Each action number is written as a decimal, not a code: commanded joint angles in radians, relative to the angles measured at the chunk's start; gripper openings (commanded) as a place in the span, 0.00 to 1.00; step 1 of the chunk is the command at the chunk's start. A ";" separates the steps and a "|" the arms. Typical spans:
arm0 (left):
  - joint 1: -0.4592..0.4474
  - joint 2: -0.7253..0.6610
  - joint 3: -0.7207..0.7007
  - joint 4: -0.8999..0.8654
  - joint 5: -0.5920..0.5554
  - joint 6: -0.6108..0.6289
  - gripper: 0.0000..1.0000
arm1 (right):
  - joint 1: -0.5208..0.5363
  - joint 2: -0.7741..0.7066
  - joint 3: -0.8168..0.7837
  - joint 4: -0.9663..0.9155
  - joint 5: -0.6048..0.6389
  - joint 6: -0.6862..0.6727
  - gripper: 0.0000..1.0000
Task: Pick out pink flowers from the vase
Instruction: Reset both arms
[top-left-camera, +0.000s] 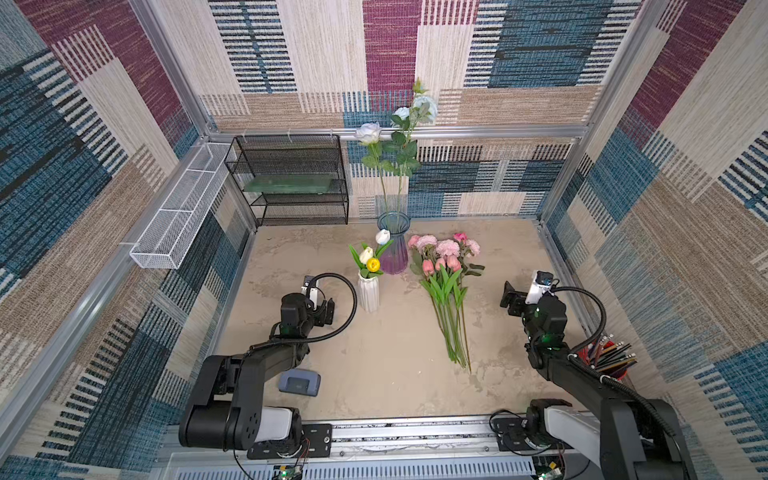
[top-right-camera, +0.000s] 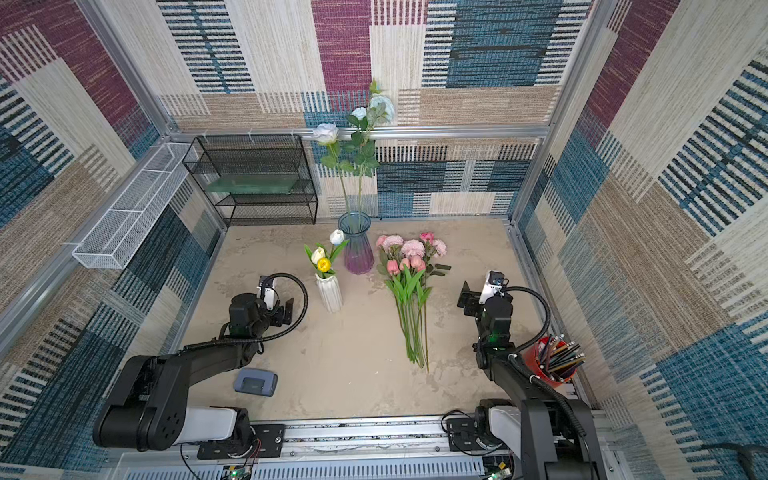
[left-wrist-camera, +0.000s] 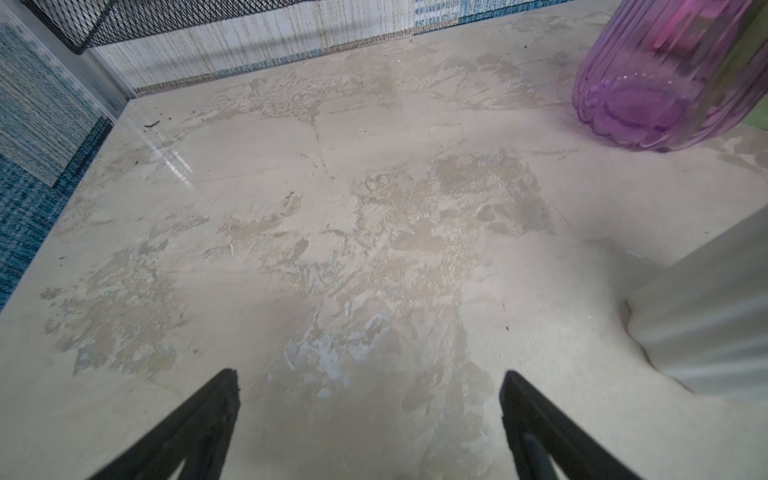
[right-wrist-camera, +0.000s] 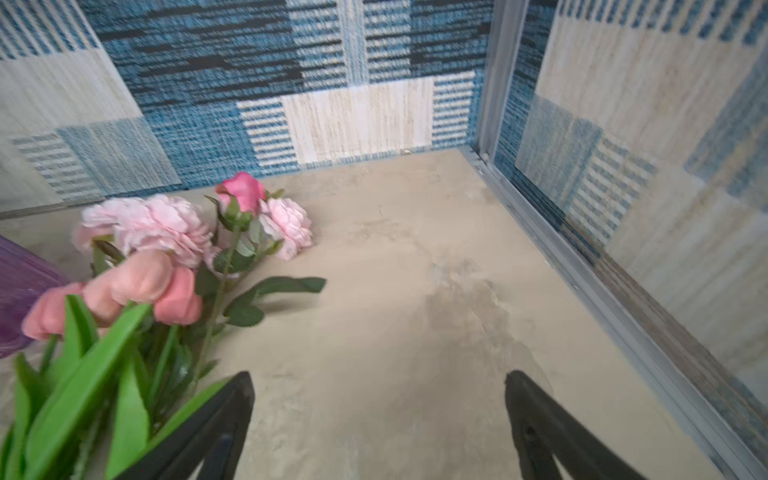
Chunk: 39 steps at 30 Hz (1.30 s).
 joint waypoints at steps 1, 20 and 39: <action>0.023 0.086 -0.032 0.278 -0.004 -0.052 0.99 | -0.040 0.013 -0.073 0.306 -0.055 0.045 0.95; 0.125 0.132 0.127 0.031 0.122 -0.129 0.99 | 0.043 0.383 0.110 0.375 -0.047 -0.063 0.95; 0.114 0.121 0.118 0.038 0.110 -0.124 0.99 | 0.046 0.379 0.108 0.376 -0.042 -0.065 0.95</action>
